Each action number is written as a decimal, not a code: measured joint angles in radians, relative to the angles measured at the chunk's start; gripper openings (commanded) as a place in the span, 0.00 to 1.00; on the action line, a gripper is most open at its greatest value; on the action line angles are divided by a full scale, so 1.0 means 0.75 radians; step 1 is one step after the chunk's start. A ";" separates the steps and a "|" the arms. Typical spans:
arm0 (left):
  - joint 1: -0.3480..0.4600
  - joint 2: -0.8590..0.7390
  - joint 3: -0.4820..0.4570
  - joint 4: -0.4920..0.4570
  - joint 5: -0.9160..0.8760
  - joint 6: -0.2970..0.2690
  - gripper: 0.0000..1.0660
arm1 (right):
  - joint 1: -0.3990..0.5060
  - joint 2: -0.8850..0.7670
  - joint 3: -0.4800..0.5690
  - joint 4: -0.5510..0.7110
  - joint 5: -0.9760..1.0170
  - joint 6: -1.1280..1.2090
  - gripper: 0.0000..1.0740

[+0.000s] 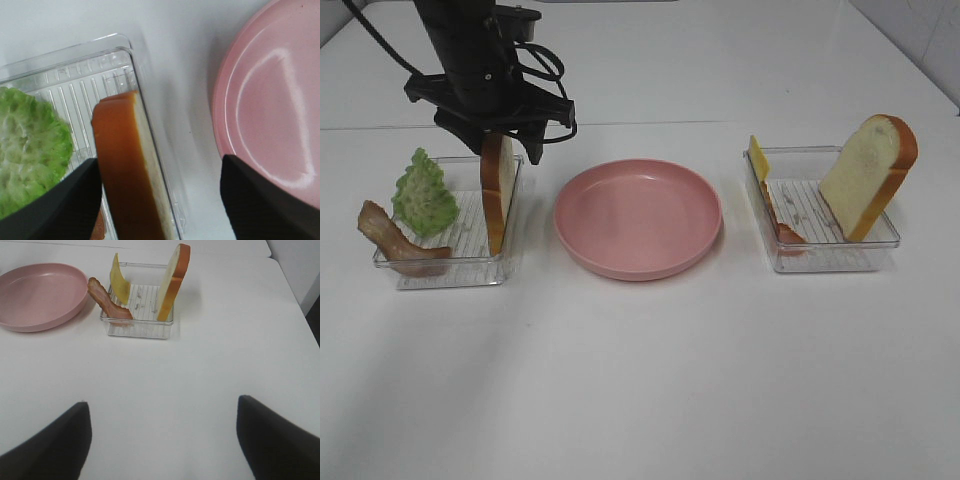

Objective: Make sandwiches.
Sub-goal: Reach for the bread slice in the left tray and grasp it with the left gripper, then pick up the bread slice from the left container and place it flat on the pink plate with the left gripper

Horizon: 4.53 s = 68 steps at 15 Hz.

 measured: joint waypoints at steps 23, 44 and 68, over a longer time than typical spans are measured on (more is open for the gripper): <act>0.000 -0.220 -0.140 -0.448 -0.021 0.125 0.00 | 0.000 0.000 0.000 0.000 0.000 0.000 0.71; 0.000 0.216 -0.141 -1.076 -0.159 0.300 0.00 | 0.000 0.000 0.000 0.000 0.000 0.000 0.71; 0.000 0.205 -0.144 -0.863 -0.183 0.513 0.83 | 0.000 0.000 0.000 0.000 0.000 0.000 0.71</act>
